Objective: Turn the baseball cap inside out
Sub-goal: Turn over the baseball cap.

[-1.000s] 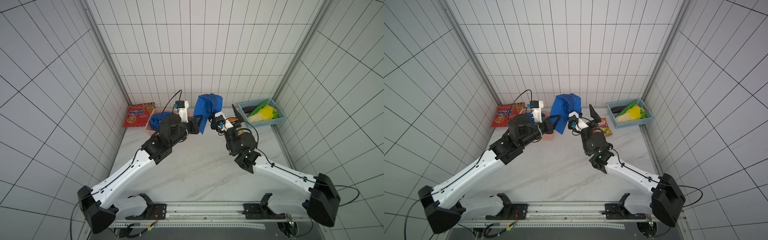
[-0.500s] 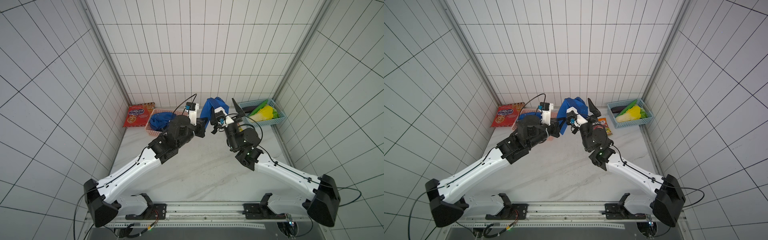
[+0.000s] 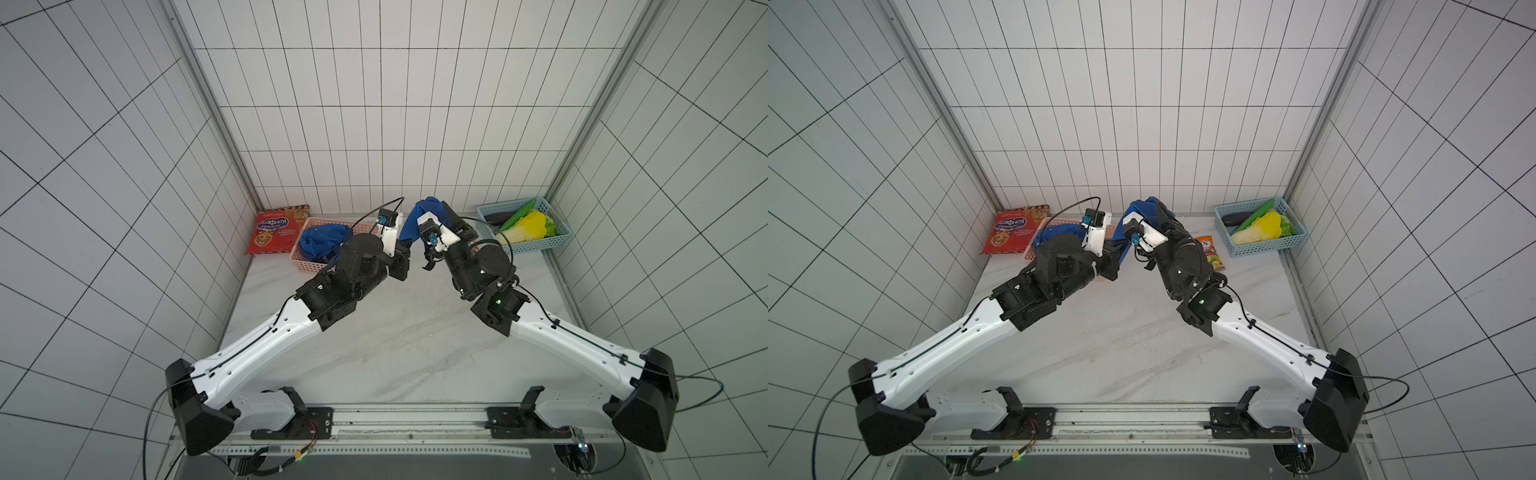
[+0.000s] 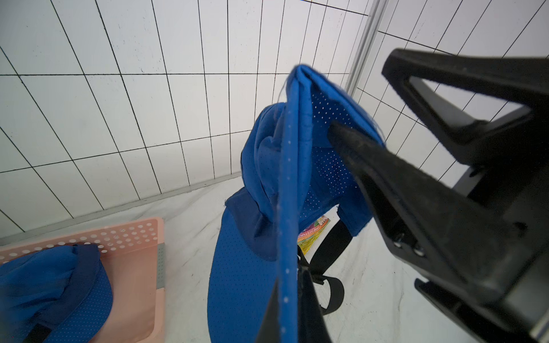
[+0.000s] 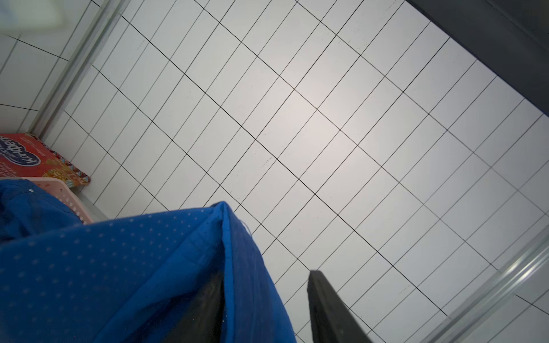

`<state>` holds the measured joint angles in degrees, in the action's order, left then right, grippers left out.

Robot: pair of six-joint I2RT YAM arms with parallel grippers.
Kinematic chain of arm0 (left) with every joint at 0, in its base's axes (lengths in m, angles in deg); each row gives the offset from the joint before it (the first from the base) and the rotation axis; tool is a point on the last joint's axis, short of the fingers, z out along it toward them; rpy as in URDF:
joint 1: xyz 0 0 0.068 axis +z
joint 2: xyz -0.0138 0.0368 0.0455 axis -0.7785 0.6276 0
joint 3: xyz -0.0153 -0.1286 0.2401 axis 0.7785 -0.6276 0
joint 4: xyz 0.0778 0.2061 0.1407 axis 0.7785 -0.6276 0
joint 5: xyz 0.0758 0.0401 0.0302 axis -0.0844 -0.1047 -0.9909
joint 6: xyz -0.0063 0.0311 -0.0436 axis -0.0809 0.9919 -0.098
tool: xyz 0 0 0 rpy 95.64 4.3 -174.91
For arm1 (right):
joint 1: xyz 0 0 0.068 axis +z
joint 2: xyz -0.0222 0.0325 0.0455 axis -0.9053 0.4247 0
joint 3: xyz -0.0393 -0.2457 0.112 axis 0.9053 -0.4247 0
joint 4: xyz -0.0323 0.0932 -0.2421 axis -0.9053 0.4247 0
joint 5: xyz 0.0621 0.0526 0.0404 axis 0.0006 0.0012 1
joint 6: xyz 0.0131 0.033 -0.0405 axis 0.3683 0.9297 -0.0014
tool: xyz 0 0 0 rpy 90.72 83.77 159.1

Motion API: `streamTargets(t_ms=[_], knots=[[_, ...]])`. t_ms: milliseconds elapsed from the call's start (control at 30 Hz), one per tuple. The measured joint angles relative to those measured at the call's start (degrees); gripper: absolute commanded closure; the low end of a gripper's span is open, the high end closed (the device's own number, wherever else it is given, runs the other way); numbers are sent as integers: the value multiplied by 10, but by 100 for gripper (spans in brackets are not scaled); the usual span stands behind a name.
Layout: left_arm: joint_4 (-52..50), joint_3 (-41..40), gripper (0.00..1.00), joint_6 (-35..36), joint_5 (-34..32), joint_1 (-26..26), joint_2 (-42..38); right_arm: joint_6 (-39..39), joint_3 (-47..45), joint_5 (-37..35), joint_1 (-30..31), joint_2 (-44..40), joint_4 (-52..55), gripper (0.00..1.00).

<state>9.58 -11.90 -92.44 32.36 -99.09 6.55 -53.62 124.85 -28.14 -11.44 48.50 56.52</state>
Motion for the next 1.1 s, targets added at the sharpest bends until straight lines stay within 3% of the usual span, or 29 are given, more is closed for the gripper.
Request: streamTargets(t_ms=[67,200,333,433,533,633,867,1100], knots=[[0,0,100,4,1,0,-4,6,4,5,-2,0,18,72],[0,-8,100,12,11,0,-14,19,14,13,-7,1,47,63],[0,-21,100,19,26,0,-22,35,22,22,-15,1,72,61],[-4,-26,100,22,37,0,-24,47,24,37,-21,1,95,69],[-9,-28,100,23,42,0,-24,61,30,61,-25,0,124,96],[-10,-31,100,24,42,0,-24,80,39,96,-33,-3,167,100],[-28,-35,100,49,15,1,-26,190,74,275,-88,-54,330,100],[-29,-52,100,65,82,32,-37,334,125,500,-149,-58,475,100]])
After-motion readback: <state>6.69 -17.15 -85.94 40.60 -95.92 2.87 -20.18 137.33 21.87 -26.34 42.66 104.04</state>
